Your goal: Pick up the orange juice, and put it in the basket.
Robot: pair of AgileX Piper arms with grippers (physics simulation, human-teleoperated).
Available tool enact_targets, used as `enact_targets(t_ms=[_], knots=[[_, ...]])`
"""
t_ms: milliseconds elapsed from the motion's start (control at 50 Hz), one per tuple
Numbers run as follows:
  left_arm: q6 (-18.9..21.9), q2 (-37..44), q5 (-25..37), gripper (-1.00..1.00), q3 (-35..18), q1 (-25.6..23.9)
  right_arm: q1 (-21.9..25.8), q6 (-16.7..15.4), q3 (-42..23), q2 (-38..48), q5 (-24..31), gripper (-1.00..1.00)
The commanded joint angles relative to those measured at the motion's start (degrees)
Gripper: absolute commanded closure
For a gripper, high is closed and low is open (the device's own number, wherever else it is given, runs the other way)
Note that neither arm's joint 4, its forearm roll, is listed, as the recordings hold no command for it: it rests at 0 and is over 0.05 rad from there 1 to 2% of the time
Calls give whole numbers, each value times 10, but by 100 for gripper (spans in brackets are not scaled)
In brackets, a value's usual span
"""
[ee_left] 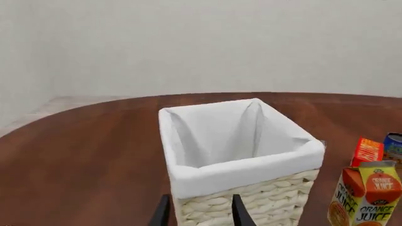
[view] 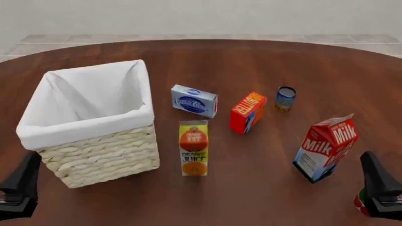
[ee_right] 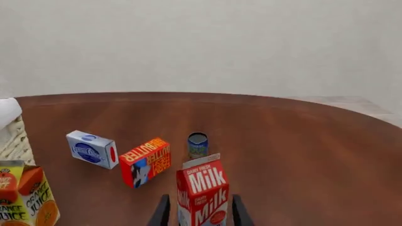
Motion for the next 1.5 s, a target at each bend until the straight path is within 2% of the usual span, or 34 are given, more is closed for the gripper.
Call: enact_targets(t_ms=[20,40,260,420,480,580,640,720,800,820,840,860,880,900,920,940,960,980,1040,1100,1120,1160,1180,1220,1260,1300,1320,1360,1380,1400,1440,1460,1500], knots=[[-19,13,-3,-100,-4,1,6,-1,0,9,-4,-100],[-27,13,4,-100,-10,2,6,-1,0,7,-2,-100],[-15,1,14,-100,-11,-7,6,2,-4,1,-2,-100],[-36,0,49,-100,-39,-14,2,-2,-11,-1,0,-100],[-35,4,88,-100,-86,-25,0,-6,-13,-1,-1,-100],[-38,-1,157,-100,-194,-46,6,-15,-10,-1,-1,-100],[-63,-1,200,-100,-230,-59,8,-23,-8,0,-2,-100],[-60,-1,225,-100,-258,-53,10,-20,-3,4,-7,-100],[19,3,252,-100,-299,-117,12,-19,-1,6,-10,-100],[-25,36,262,-100,-305,-139,12,-20,-1,7,-10,-100],[9,17,266,-100,-331,-188,12,-19,-1,7,-10,-100],[45,6,264,-100,-341,-194,12,-19,-1,7,-10,-100],[21,30,263,-100,-349,-171,12,-19,-1,6,-11,-100],[14,65,257,-100,-345,-159,12,-17,-1,6,-11,-100],[14,66,257,-100,-345,-159,12,-17,-1,6,-11,-100],[-3,91,254,-100,-351,-161,12,-15,-1,5,-10,-100],[11,88,248,-100,-362,-195,11,-15,-1,4,-9,-100],[41,91,237,-100,-365,-215,11,-15,-1,3,-9,-100],[53,153,219,-100,-386,-234,14,-14,-2,2,-8,-100],[52,188,217,-100,-435,-313,15,-13,-4,0,-8,-100],[37,224,225,-100,-452,-318,16,-12,-4,0,-8,-100],[51,276,233,-100,-487,-303,15,-12,-5,0,-7,-100],[50,309,244,-100,-516,-315,13,-10,-6,0,-7,-100],[71,357,268,-100,-558,-337,14,-11,-6,0,-7,-100],[114,398,290,-100,-588,-371,16,-11,-4,0,-7,-100],[126,446,298,-100,-625,-359,18,-10,-5,0,-7,-100],[130,498,332,-100,-655,-348,18,-10,-6,0,-6,-100],[134,506,348,-100,-678,-396,17,-10,-7,-1,-6,-100],[163,530,366,-100,-688,-412,16,-7,-7,-1,-6,-100],[169,540,373,-100,-695,-416,16,-7,-7,-1,-6,-100],[219,568,391,-100,-713,-428,17,-6,-6,-1,-6,-100],[212,586,401,-100,-732,-416,18,-6,-6,-1,-6,-100],[243,609,421,-100,-753,-429,18,-4,-6,-1,-6,-100]])
